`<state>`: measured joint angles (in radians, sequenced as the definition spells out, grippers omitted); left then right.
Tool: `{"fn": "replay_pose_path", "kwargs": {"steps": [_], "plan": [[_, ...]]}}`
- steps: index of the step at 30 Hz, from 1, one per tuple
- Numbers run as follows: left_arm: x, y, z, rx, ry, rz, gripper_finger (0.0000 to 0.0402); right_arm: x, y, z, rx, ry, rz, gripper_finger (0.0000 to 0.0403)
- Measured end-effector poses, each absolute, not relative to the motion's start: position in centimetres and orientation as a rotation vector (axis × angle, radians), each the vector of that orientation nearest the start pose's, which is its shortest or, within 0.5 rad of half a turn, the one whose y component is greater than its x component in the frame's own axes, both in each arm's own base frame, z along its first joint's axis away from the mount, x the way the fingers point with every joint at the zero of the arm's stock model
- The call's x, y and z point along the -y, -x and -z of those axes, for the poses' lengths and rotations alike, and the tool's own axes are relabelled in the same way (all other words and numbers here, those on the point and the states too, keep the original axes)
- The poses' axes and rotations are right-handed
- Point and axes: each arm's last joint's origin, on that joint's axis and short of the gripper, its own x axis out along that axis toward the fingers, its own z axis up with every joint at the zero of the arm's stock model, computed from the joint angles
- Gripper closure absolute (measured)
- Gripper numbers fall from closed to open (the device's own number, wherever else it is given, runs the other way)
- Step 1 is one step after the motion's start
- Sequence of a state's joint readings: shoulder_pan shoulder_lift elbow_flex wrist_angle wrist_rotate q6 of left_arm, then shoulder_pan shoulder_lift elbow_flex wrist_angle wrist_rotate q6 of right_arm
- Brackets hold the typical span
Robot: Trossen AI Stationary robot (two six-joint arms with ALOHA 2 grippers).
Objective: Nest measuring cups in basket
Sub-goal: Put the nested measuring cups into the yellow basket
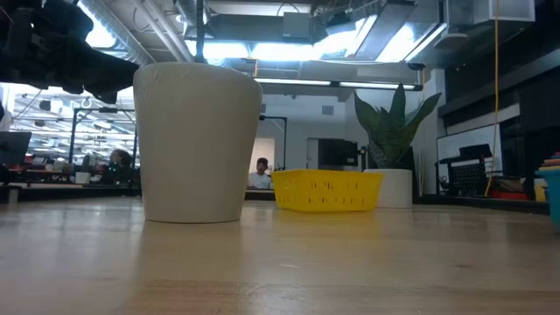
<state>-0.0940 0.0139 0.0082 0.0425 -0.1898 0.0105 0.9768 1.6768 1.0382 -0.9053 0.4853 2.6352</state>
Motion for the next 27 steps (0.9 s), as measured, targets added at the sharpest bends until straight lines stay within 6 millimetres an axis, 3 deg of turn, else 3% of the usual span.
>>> {"fn": "replay_pose_path", "kwargs": {"steps": [19, 27], "plan": [[0.4, -9.8, -16.9, 0.036, -0.005, -0.096, 0.0285, -20.6, -15.8, -17.8, -0.612, -0.988, 1.147, 0.0036], [0.4, -9.8, -16.9, 0.036, -0.005, -0.096, 0.0285, -21.1, -15.8, -17.8, -0.628, -1.009, 1.104, 0.0036]]}}
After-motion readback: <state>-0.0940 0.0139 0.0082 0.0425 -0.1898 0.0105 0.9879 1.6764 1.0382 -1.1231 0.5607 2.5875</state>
